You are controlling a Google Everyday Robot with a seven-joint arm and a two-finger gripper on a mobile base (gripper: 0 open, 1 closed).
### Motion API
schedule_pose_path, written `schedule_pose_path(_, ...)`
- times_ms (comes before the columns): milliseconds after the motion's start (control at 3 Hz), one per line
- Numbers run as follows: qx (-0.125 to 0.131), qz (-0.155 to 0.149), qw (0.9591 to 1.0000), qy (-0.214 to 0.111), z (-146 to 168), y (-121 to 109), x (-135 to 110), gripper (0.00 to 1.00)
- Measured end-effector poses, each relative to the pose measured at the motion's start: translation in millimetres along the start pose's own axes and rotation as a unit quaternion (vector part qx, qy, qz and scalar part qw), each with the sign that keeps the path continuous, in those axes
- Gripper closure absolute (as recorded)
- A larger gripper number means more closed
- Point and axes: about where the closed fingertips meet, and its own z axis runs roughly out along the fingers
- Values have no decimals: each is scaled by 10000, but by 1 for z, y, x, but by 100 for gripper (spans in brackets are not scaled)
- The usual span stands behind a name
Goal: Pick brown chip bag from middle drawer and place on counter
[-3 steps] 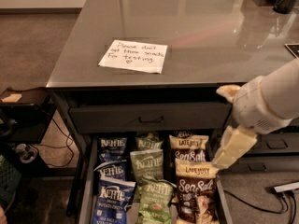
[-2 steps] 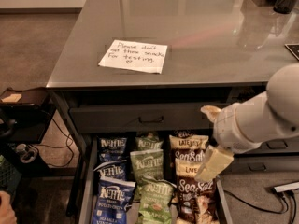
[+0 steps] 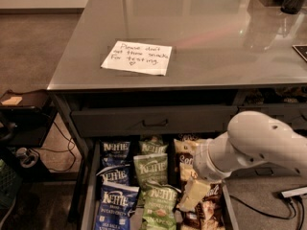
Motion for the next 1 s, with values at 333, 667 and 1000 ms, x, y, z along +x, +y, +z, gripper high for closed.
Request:
schedule_pose_path(333, -26, 22, 10000, -10, 3, 1, 2, 0)
schedule_pose_path(667, 29, -31, 9999, 91, 8, -1, 12, 0)
schedule_pose_path(1000, 159, -317, 9987, 377, 29, -16, 44, 0)
